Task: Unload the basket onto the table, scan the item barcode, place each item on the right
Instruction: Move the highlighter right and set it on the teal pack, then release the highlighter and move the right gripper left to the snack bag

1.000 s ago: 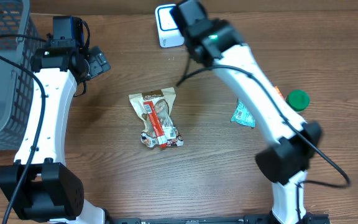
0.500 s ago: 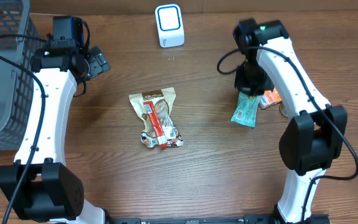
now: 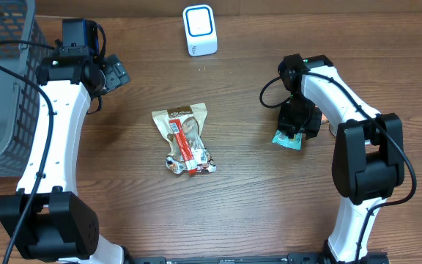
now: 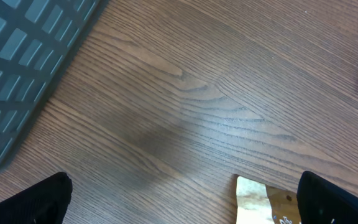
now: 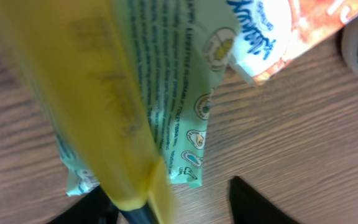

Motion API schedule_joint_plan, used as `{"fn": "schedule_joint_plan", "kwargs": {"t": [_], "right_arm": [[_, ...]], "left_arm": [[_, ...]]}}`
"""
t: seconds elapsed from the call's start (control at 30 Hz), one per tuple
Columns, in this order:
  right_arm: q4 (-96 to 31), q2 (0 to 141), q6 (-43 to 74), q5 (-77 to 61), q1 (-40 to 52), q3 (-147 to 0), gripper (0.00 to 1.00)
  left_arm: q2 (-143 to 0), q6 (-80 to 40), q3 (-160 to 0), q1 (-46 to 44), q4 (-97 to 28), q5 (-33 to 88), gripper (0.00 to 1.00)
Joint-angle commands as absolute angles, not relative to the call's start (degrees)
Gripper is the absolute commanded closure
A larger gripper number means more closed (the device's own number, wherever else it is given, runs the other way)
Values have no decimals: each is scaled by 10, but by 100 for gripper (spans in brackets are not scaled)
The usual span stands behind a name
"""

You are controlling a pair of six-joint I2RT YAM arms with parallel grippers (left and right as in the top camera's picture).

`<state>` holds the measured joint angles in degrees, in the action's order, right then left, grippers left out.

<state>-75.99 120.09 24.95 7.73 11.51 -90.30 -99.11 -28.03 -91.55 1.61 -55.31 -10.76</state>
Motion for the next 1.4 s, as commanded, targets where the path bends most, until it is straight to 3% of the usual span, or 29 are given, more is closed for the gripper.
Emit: {"fn": "schedule_joint_plan", "kwargs": {"t": [0.0,0.13,0.23,0.53,0.7,0.93,1.37], "right_arm": [[-753,1197,253,76,114,-900,39],[-752,1197,253,76,114,-900,38],[-753,1197,253,76,114,-900,31],[-806,1196,224,72,120,-941,32],[-832,1196,172,7,156,-973,38],[-743,1196,147,-143,276,-974,53],[-671,1196,149,-151,422,-974,57]], "left_arm": [[-986,-268,-919,18,-553,-109,0],[-986,-268,-919,18,-553,-109,0],[-986,-268,-919,18,-553,-109,0],[-986,-268,-919,18,-553,-109,0],[-986,-268,-919,18,-553,-109,0],[-986,-268,-919,18,-553,-109,0],[-986,-268,-919,18,-553,-109,0]]}}
